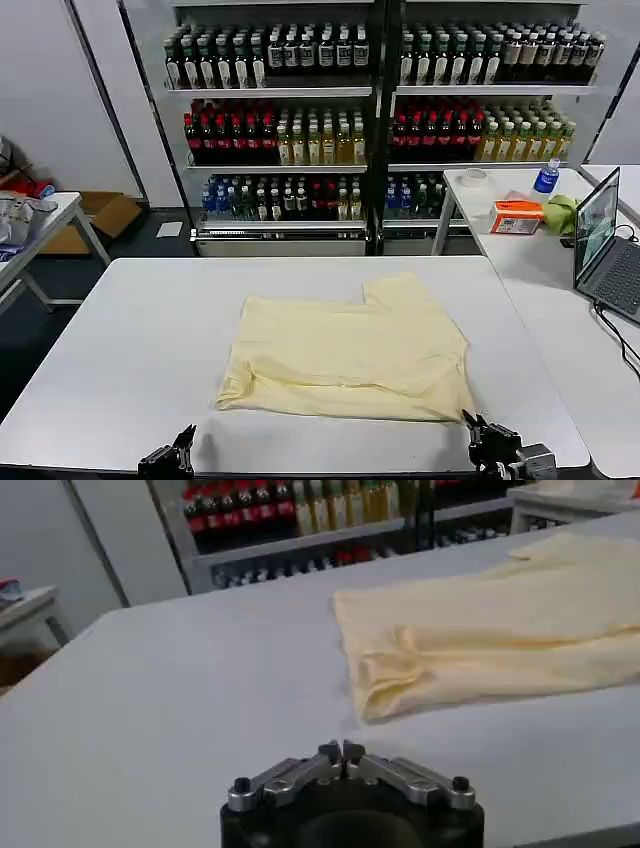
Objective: Fold and organize the clothes.
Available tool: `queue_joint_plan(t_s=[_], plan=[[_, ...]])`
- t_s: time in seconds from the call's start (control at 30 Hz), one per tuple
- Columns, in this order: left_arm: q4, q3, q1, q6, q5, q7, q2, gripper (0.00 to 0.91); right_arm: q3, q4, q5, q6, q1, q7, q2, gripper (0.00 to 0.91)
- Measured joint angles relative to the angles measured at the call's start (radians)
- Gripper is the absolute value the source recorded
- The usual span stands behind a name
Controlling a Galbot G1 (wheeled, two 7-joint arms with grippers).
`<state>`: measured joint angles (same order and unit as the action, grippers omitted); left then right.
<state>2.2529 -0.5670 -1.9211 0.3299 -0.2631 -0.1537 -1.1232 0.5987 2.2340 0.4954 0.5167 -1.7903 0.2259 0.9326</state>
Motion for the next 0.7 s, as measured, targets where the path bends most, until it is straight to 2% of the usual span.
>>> queue_joint_plan(t_s=[0.07, 0.47, 0.7], plan=[[0.001, 0.001, 0.001, 0.001, 0.000, 0.001, -0.001, 0.907, 0.006, 0.001, -0.001, 0.003, 0.001, 0.001, 0.001, 0.907], [0.035, -0.030, 0.039, -0.002, -0.056, -0.010, 0.015, 0.907, 0.030, 0.031, 0.001, -0.088, 0.064, 0.034, -0.003, 0.907], [0.026, -0.058, 0.123, 0.003, -0.159, -0.043, 0.058, 0.907, -0.029, -0.014, 0.037, -0.079, 0.235, 0.086, 0.000, 0.907]])
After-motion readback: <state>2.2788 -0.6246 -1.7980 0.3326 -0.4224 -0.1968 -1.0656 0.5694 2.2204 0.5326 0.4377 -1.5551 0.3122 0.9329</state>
